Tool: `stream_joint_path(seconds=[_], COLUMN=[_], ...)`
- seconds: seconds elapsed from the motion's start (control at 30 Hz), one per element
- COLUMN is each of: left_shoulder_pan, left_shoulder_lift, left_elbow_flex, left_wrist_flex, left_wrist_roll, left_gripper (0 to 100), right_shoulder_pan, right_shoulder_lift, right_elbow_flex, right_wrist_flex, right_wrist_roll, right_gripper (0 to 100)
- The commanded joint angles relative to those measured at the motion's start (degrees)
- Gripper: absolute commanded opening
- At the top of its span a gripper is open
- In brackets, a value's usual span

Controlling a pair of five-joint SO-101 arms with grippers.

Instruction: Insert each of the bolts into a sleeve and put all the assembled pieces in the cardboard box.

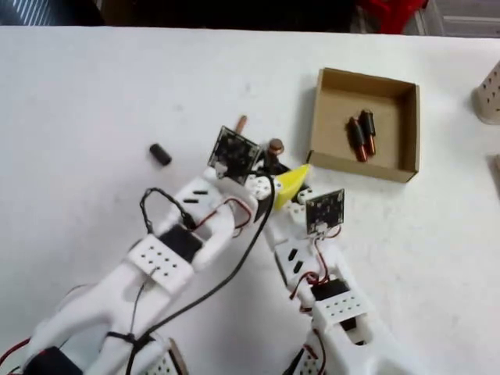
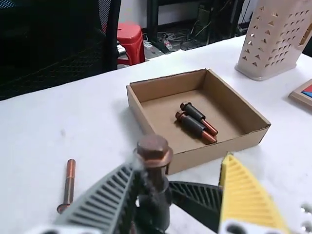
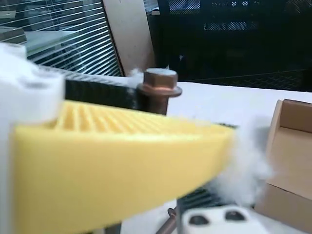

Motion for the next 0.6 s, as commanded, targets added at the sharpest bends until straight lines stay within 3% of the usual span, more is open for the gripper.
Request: stream_joint_path(seconds=[0.0, 0.2, 0.57], left_shoulder_pan=[0.3, -2.1, -5.8], left_shoulder_lift=[-5.4, -10.9, -25.1], left_elbow_flex=[-3.1, -1.3, 17.1], left_wrist_flex=[6.0, 17.1, 17.8], left_wrist_roll=[-0.9, -5.4, -7.0], left_gripper=[27, 28, 27], right_shoulder_pan=[0.7, 0.7, 0.9], right_shoulder_lift=[-1.4, -1.4, -1.4], right_elbow_flex=[0.4, 0.4, 0.4], right_wrist_flex=[0.1, 0.1, 0.1], right_wrist_roll=[0.5, 0.5, 0.5], right_gripper=[1.6, 1.6, 1.6])
